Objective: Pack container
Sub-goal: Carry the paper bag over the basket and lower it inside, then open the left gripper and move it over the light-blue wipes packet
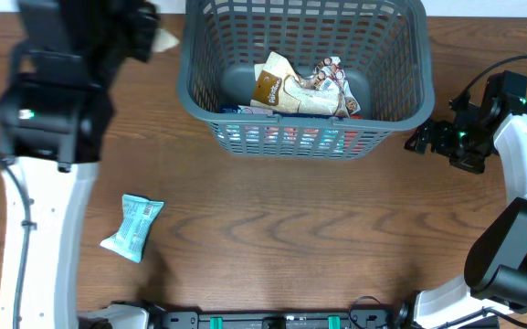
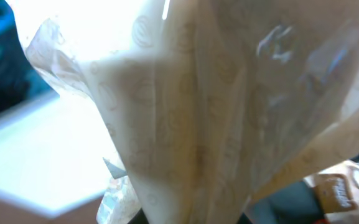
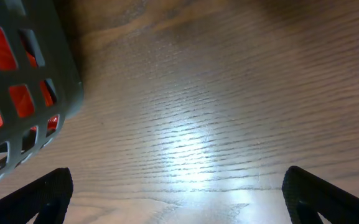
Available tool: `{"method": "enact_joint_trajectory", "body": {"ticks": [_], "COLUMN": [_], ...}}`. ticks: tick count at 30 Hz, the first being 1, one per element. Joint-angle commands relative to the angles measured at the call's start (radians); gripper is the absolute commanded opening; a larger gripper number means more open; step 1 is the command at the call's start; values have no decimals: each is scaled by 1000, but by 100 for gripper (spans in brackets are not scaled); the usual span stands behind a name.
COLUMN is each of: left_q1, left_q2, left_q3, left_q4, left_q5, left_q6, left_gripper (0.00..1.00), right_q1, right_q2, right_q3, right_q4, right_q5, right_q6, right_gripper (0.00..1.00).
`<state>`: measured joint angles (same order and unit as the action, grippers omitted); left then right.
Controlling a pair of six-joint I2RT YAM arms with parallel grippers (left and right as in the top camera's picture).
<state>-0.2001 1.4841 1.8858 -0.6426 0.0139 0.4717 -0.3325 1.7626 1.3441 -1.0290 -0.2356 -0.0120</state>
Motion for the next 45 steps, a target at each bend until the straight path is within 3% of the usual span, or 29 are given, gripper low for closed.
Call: {"method": "enact_joint_trajectory", "body": {"ticks": [1, 8, 21, 32, 33, 34, 35, 37, 38, 45], "left_q1": [-76, -187, -220, -220, -220, -220, -220, -220, -220, -218], "left_q2": [55, 187, 443, 568, 571, 571, 571, 568, 566, 465], "left_q3": [15, 15, 14, 14, 14, 14, 14, 14, 14, 30], "left_q4": [12, 37, 45, -161, -177, -188, -195, -198, -198, -182], "left_q5": [0, 2, 1, 1, 1, 1, 1, 0, 0, 0], "left_q6": [169, 296, 303, 302, 302, 302, 302, 302, 302, 301], "left_gripper": [6, 6, 6, 6, 33, 80, 92, 94, 100, 99], "right_q1": [13, 13, 13, 13, 13, 13, 13, 13, 13, 13], "right_q2": [-16, -16, -16, -16, -16, -16, -16, -16, -16, -16], "right_q3": [-4, -4, -4, -4, -4, -4, -4, -4, -4, -4], "right_q4": [-7, -11, -10, -6, -6, -5, -5, -5, -6, -10], "right_q5": [-8, -8, -8, -8, -8, -8, -8, -8, -8, -8], "right_q6": [-19, -19, -19, -21, -21, -21, -24, -24, -28, -27], "right_gripper": [99, 99, 99, 99, 99, 99, 99, 99, 99, 99]}}
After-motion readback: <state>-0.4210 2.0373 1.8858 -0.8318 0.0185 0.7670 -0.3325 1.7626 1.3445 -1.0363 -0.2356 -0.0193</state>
